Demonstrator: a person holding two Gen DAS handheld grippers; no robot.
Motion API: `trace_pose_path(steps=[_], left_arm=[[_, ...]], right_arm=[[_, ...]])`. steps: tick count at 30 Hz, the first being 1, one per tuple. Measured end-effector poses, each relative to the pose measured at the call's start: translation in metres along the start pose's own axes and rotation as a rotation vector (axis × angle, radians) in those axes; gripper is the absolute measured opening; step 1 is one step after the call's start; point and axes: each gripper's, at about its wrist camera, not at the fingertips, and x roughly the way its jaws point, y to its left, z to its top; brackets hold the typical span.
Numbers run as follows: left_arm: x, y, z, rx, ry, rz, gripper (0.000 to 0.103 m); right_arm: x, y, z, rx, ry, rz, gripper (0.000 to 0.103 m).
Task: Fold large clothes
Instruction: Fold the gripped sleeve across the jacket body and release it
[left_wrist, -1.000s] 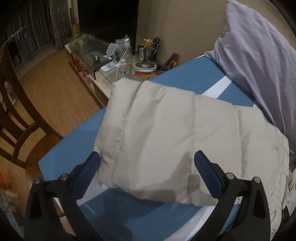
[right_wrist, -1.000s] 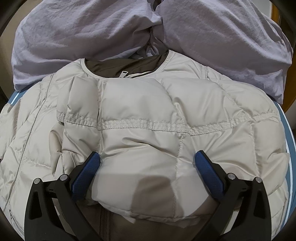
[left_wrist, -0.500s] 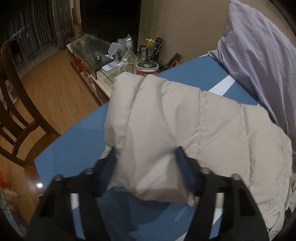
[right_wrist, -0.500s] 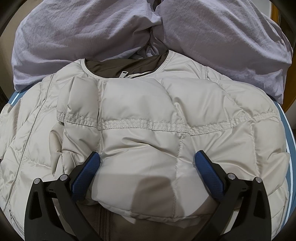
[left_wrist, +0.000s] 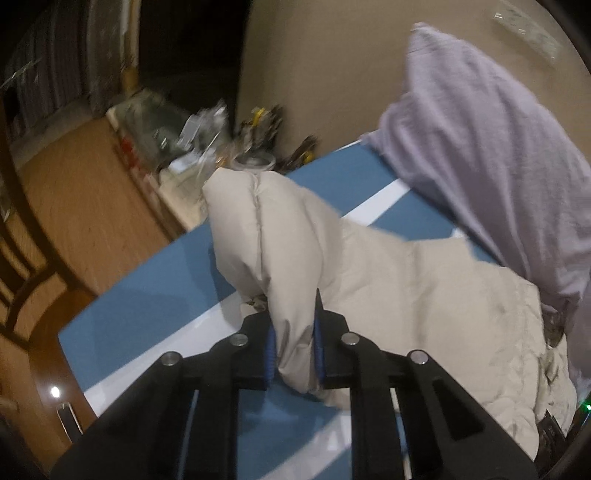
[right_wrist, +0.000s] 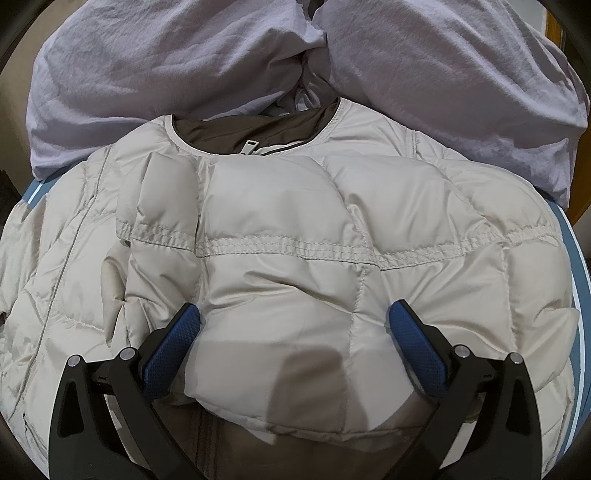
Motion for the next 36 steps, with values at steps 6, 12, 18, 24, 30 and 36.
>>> trace_pose_path(steps=[6, 12, 18, 24, 30, 36], left_arm=[[-0.033, -0.053, 0.016, 0.084, -0.083, -0.119, 0.016], [-0.061, -0.117, 0.017, 0.176, -0.117, -0.277, 0.016], [-0.079, -0.18, 0.005, 0.263, -0.114, -0.425, 0.016], [-0.095, -0.233, -0.015, 0.33, -0.088, -0.563, 0.016], [-0.097, -0.282, -0.044, 0.389, -0.018, -0.658, 0.016], [-0.073, -0.331, -0.088, 0.503, 0.088, -0.64, 0.016]], right_arm=[[-0.005, -0.001, -0.001, -0.004, 0.014, 0.01, 0.102], [-0.018, -0.005, -0.006, -0.019, 0.013, 0.028, 0.102], [-0.034, -0.012, -0.011, -0.022, -0.005, 0.047, 0.102], [-0.048, -0.027, -0.013, 0.004, -0.036, 0.048, 0.102], [-0.062, -0.046, -0.017, 0.039, -0.07, 0.036, 0.102], [-0.072, -0.071, -0.025, 0.102, -0.087, 0.026, 0.102]])
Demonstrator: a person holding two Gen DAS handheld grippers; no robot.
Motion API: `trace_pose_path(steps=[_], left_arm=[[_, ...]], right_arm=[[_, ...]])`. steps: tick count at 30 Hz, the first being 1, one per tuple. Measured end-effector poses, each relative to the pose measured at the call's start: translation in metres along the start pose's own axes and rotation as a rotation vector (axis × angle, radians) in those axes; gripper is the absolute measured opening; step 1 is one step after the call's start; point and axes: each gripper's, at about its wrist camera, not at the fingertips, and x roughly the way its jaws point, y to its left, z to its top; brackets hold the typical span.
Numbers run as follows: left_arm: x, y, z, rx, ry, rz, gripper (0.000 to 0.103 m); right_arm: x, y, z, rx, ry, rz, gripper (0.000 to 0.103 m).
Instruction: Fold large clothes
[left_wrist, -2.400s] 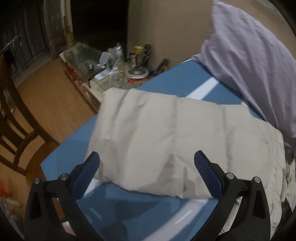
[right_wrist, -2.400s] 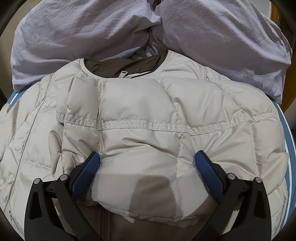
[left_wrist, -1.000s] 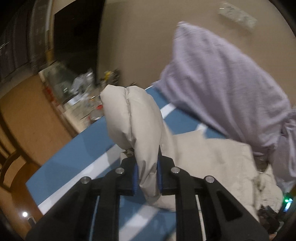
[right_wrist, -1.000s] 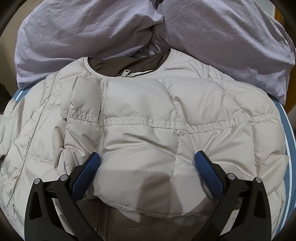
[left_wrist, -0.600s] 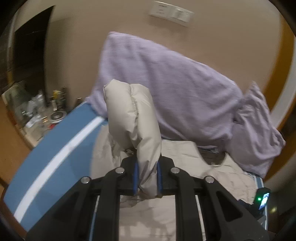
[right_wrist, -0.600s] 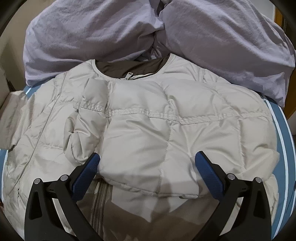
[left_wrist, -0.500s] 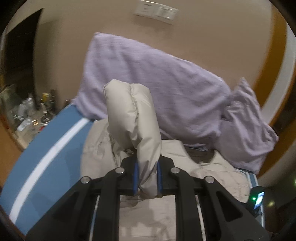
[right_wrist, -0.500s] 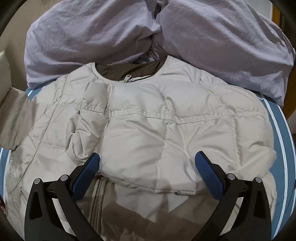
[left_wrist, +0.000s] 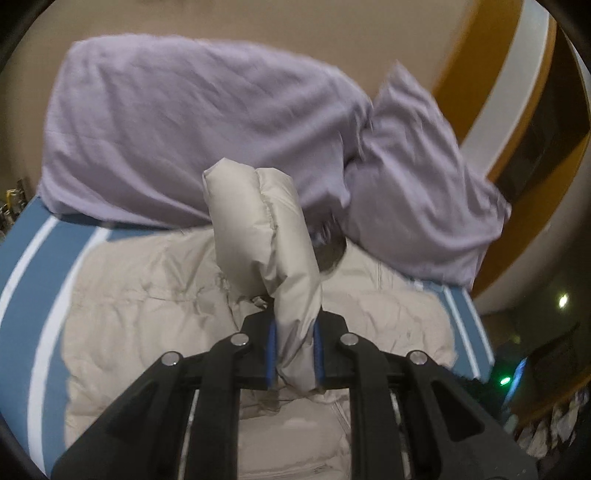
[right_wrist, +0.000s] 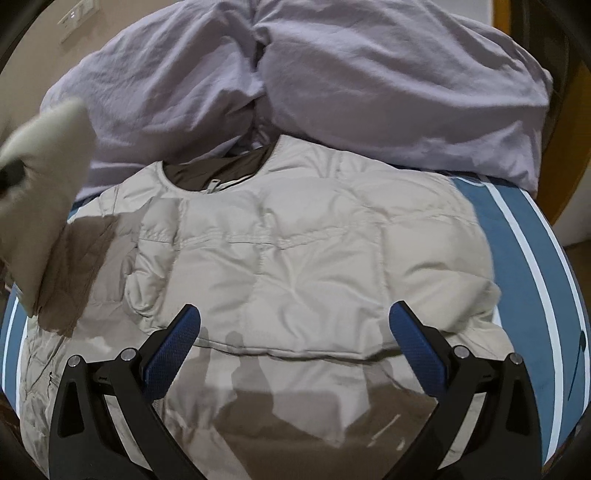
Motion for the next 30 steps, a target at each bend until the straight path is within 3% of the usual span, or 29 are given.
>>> trace_pose_path(steps=[8, 12, 13, 15, 23, 30], left_arm=[[0.046, -0.019, -0.029, 0.061, 0.151, 0.034, 0.022], [0.037, -0.016, -0.03, 0.039, 0.146, -0.02, 0.036], [0.034, -0.016, -0.028, 0.041, 0.137, -0.02, 0.046], [0.027, -0.017, -0.025, 0.051, 0.109, -0.01, 0.052], [0.04, 0.003, -0.019, -0.029, 0.118, 0.042, 0.052], [0.079, -0.006, -0.025, 0.006, 0.168, 0.1, 0.052]], right_arm=[[0.0, -0.019, -0.006, 0.045, 0.004, -0.018, 0.102], [0.001, -0.018, -0.006, 0.04, 0.004, -0.021, 0.102], [0.001, -0.018, -0.006, 0.041, 0.005, -0.019, 0.102], [0.001, -0.018, -0.005, 0.041, 0.004, -0.016, 0.102], [-0.002, -0.022, -0.007, 0.052, 0.0, -0.009, 0.102], [-0.008, -0.031, -0.01, 0.059, -0.009, -0.002, 0.102]])
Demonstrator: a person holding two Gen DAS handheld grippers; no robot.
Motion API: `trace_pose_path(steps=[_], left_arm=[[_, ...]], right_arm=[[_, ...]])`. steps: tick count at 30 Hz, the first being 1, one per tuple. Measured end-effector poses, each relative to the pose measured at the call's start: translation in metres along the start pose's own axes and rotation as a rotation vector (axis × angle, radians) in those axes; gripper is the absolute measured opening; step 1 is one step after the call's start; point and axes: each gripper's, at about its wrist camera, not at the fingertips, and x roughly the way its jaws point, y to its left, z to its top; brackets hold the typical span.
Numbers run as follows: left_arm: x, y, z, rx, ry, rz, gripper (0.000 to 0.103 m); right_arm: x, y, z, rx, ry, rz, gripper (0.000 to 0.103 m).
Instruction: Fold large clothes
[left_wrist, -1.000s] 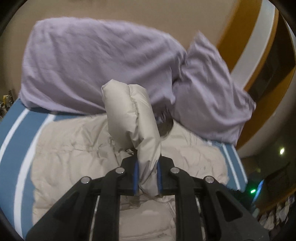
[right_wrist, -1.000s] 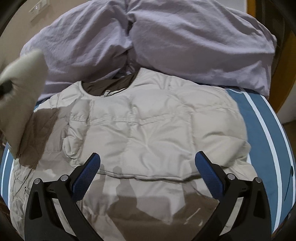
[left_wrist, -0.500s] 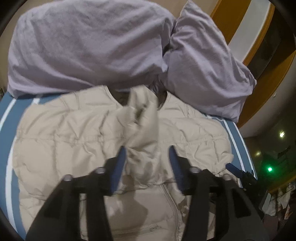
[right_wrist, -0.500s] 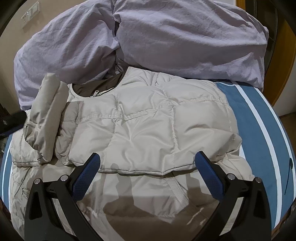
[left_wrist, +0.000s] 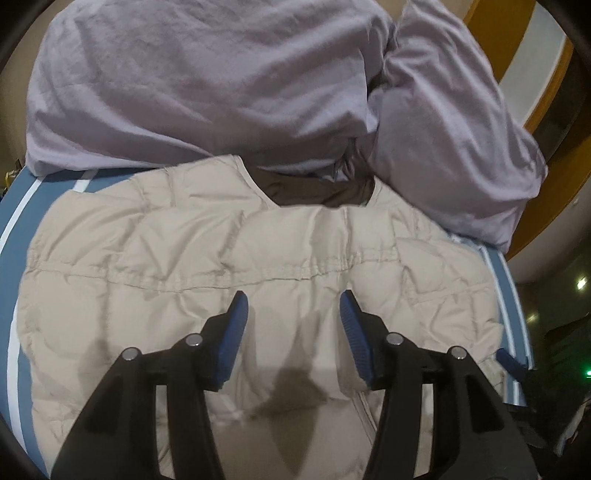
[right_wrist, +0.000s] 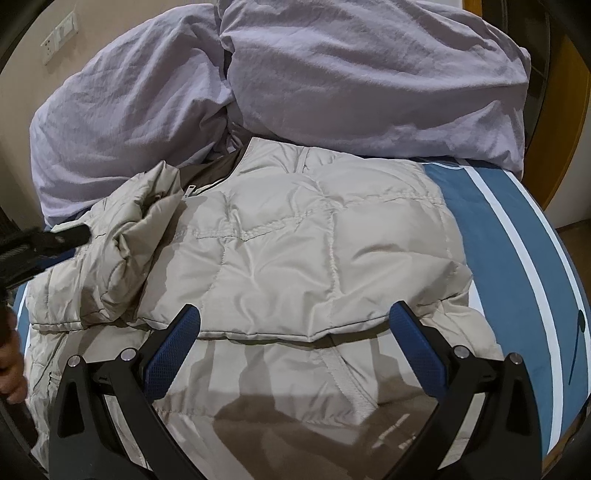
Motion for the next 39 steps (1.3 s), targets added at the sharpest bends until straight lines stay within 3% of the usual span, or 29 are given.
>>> trace_pose_path(steps=[20, 24, 34, 36, 39], left_arm=[[0.043, -0.026, -0.027, 0.097, 0.052, 0.053, 0.053], [0.028, -0.016, -0.022, 0.064, 0.038, 0.006, 0.053], [0.008, 0.032, -0.015, 0.008, -0.025, 0.102, 0.055], [0.005, 0.042, -0.012, -0.003, -0.025, 0.114, 0.055], [0.006, 0.051, -0.01, -0.014, -0.023, 0.129, 0.055]], right_arm=[[0.009, -0.012, 0.007, 0.039, 0.005, 0.011, 0.102], [0.008, -0.005, 0.017, 0.05, -0.01, 0.03, 0.102], [-0.003, 0.032, 0.031, -0.018, -0.078, 0.037, 0.102], [0.0, 0.046, 0.033, -0.055, -0.075, 0.073, 0.098], [0.006, 0.063, 0.034, -0.101, -0.064, 0.114, 0.08]])
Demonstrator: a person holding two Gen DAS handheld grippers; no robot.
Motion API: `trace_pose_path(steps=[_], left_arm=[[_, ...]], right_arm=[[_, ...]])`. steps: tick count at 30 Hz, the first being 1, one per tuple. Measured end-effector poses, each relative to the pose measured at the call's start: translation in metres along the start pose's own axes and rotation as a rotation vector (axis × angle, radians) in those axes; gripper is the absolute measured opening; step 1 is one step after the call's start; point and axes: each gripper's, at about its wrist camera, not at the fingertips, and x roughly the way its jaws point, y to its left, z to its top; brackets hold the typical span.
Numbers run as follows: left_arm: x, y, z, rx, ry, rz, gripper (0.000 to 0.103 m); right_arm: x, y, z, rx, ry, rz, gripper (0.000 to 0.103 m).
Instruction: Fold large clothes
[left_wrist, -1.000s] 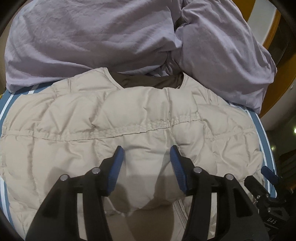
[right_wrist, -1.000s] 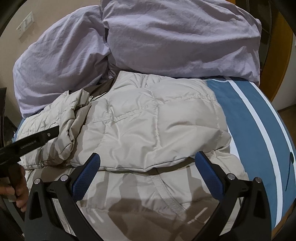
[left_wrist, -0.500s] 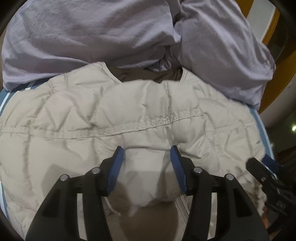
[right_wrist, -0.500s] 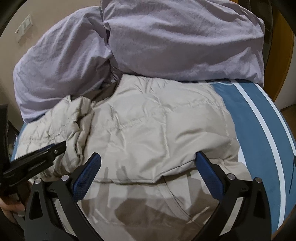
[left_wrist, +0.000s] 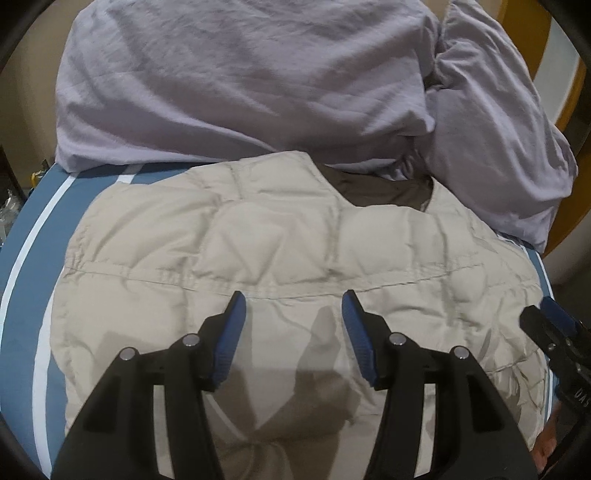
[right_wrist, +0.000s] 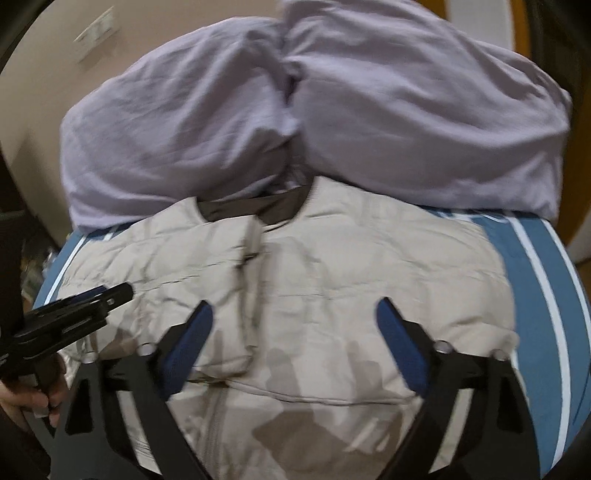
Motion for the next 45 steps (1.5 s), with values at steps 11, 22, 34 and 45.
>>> trace_pose_path(steps=[11, 22, 34, 45], left_arm=[[0.012, 0.004, -0.006, 0.017, 0.023, 0.012, 0.058], [0.027, 0.004, -0.012, 0.033, 0.036, 0.016, 0.061], [0.035, 0.003, -0.017, 0.044, 0.024, 0.021, 0.063], [-0.012, 0.022, -0.028, 0.027, -0.007, 0.007, 0.07]], right_arm=[[0.042, 0.017, -0.013, -0.031, 0.101, 0.052, 0.045], [0.056, 0.012, -0.025, -0.019, 0.117, 0.045, 0.045], [0.069, 0.012, -0.03, -0.029, 0.111, 0.031, 0.047], [0.053, -0.014, -0.019, 0.009, 0.139, 0.023, 0.084]])
